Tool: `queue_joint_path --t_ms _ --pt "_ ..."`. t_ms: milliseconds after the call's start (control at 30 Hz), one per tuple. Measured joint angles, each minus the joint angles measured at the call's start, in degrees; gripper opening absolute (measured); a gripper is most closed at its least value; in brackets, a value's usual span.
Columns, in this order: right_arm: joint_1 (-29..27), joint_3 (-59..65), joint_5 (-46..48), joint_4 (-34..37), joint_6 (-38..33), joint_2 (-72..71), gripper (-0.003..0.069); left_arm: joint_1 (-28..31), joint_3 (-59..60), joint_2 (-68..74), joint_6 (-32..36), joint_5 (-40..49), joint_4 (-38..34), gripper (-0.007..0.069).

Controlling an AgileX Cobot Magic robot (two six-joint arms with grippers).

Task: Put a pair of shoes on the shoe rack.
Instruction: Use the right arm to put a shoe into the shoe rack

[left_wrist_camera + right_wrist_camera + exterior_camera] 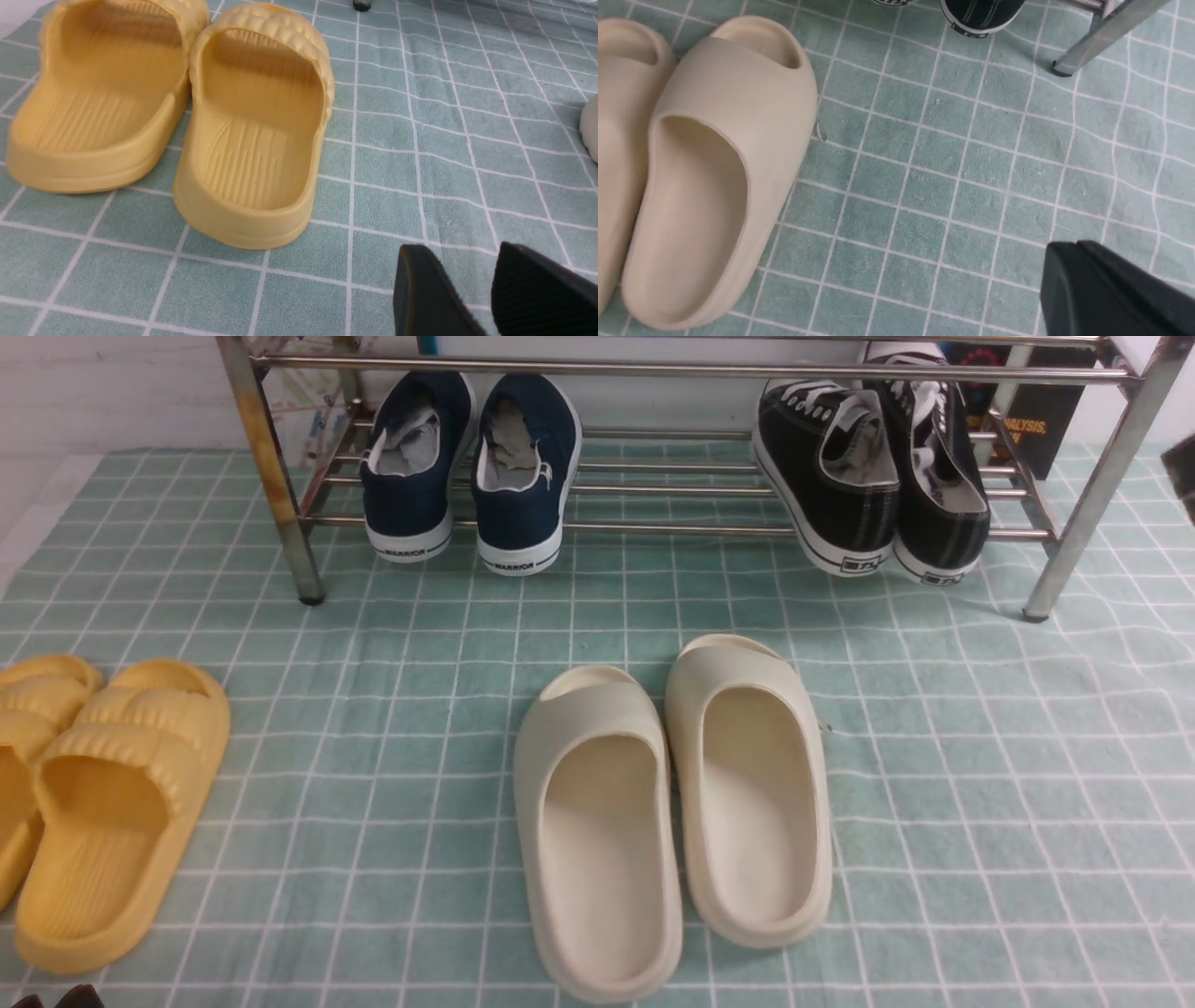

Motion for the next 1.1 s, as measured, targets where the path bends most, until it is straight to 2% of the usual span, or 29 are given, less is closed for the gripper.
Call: queue_joint_path --t_ms 267,400,533,800,933,1100 --pt "0.00 9.83 -11.64 0.00 1.94 5.14 -0.0003 0.00 0.00 0.00 0.00 0.00 0.00 0.0238" --pt "0.00 9.96 -18.01 -0.18 2.47 9.71 -0.0003 0.00 0.00 0.00 0.00 0.00 0.00 0.0238" --pt "0.00 10.02 -29.21 -0.71 5.53 15.93 -0.0003 0.00 0.00 0.00 -0.05 0.00 0.00 0.0238" --pt "0.00 10.02 -39.16 -0.71 8.05 22.95 -0.0003 0.00 0.00 0.00 -0.05 0.00 0.00 0.0238" --pt "-0.04 10.02 -47.18 -1.47 8.18 26.04 -0.0003 0.00 0.00 0.00 -0.05 0.00 0.00 0.0238" --pt "-1.04 7.55 -51.60 -1.52 8.22 28.84 -0.0002 0.00 0.00 0.00 -0.05 0.00 0.00 0.0238"
